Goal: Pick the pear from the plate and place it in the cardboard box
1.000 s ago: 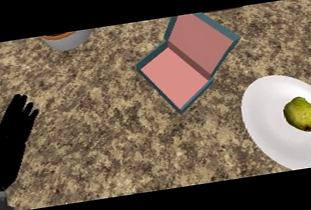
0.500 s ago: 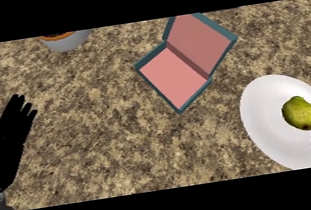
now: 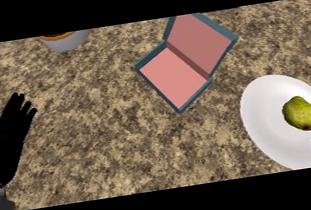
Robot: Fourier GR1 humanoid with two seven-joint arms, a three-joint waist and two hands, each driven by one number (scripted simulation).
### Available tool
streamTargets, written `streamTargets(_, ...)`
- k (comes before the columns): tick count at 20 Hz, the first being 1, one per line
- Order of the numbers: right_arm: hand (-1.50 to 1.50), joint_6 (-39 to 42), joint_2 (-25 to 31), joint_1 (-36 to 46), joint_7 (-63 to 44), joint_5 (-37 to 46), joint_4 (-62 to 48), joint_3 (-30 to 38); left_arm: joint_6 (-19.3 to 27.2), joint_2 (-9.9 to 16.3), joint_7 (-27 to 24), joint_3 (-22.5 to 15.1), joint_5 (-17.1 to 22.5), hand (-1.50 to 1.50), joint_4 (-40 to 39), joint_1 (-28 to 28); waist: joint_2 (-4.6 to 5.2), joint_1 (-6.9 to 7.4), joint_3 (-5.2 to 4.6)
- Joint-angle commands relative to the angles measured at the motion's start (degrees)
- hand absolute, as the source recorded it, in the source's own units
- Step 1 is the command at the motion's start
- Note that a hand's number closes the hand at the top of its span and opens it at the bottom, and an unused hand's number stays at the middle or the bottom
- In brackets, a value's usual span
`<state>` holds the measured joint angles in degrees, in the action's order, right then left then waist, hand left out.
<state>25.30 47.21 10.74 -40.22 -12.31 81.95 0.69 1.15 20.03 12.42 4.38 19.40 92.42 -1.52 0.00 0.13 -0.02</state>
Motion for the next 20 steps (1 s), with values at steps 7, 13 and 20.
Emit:
streamTargets(7,-1.50,4.69,-5.84,1.85,-3.96,6.65,-0.05,1.93,0.23,-2.73,2.16,1.73,-3.36,0.00,-1.13,-2.90,0.00,-0.13,0.00)
streamTargets(13,-1.50,7.03,-8.02,3.38,-0.79,11.33,-6.70,3.58,-4.77,-1.63,0.48,4.30,-2.44,0.00,-3.96,-3.53,0.07,-0.08,0.01)
streamTargets(20,-1.50,7.65,-11.77,-1.03,-3.80,13.80,-0.01,4.14,-4.74,-3.86,3.68,4.37,-2.67,0.00,6.26,3.79,-0.10,-0.12,0.01)
